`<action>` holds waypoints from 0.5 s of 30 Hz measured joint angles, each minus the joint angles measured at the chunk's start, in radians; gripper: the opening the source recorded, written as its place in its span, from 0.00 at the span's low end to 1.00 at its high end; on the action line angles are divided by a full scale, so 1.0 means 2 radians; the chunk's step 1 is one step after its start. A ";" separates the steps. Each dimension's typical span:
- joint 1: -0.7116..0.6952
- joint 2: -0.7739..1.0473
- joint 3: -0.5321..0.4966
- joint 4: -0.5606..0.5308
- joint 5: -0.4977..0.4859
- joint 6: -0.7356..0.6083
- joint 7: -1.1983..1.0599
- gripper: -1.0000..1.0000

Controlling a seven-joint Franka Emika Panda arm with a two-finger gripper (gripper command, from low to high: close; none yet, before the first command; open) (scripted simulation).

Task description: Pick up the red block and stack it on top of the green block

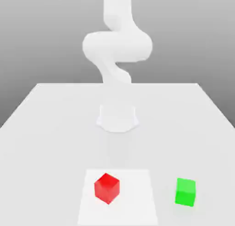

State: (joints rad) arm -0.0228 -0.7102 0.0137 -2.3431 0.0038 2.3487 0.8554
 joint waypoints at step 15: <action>-0.057 0.276 0.034 -0.131 -0.004 0.150 0.181 0.50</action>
State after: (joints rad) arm -0.1365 -0.1588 0.0824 -2.6058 -0.0037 2.6481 1.2178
